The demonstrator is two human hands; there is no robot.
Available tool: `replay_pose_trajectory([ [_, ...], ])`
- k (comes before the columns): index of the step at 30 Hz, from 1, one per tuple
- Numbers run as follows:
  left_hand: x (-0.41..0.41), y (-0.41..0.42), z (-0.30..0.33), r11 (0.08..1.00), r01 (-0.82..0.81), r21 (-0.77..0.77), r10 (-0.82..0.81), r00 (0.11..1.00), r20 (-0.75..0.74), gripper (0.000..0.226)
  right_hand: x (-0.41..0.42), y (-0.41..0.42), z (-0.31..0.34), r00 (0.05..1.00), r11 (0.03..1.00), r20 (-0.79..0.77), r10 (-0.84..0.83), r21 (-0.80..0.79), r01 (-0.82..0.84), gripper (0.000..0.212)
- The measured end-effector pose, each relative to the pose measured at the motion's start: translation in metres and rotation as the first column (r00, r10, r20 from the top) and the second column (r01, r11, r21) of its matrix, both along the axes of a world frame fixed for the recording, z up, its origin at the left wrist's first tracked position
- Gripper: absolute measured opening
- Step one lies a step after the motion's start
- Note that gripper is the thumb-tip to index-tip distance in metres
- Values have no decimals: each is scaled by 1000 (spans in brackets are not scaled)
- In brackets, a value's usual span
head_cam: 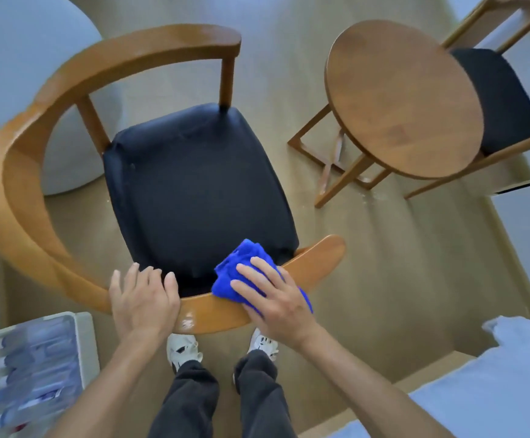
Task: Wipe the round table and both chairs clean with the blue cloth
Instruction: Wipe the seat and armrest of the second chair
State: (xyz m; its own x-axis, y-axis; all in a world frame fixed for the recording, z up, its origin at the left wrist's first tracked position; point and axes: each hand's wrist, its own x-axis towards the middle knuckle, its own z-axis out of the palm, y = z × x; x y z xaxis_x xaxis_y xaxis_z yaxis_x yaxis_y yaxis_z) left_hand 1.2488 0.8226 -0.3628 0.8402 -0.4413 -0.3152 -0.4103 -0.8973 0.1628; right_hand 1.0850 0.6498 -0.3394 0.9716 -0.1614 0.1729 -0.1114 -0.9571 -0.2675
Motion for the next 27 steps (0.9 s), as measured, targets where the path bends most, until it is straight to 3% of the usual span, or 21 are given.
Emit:
replay_pose_trajectory([
  [3,-3,-3,-4,999,-26,41,25,999,21,38,-25,-97,7,948,949,-61,-312,29,314,33],
  [5,-3,-4,-3,998,-29,56,27,999,24,38,-20,-126,10,817,807,-125,-563,131,576,34],
  [7,-2,-5,-2,998,-33,54,32,999,8,36,-10,-121,10,735,719,-91,-672,154,677,30],
  [9,-8,-14,-4,998,-27,62,27,1000,6,34,-5,-96,8,788,785,-5,-616,81,614,25],
  [12,-34,-46,5,996,82,41,-82,997,4,45,-2,-34,2,944,944,56,-324,82,319,20],
  [14,-50,-61,16,987,156,28,-157,987,16,47,1,-14,0,978,975,65,-196,121,187,20],
  [17,-54,-68,22,997,78,9,-78,996,-33,45,-4,-40,0,998,996,21,-63,62,62,23],
  [19,-55,-70,21,1000,23,9,-23,1000,-15,50,-10,-77,4,995,995,-9,-96,35,97,26],
  [23,-62,-121,47,974,71,214,-40,988,-147,47,-15,-162,21,894,893,-117,-432,84,442,33],
  [25,-66,-164,59,996,-17,85,39,965,-259,43,-22,-202,33,857,824,-134,-498,234,515,29],
  [27,-78,-220,84,963,-233,-137,139,862,-488,36,-32,-229,50,868,768,-91,-489,426,478,29],
])
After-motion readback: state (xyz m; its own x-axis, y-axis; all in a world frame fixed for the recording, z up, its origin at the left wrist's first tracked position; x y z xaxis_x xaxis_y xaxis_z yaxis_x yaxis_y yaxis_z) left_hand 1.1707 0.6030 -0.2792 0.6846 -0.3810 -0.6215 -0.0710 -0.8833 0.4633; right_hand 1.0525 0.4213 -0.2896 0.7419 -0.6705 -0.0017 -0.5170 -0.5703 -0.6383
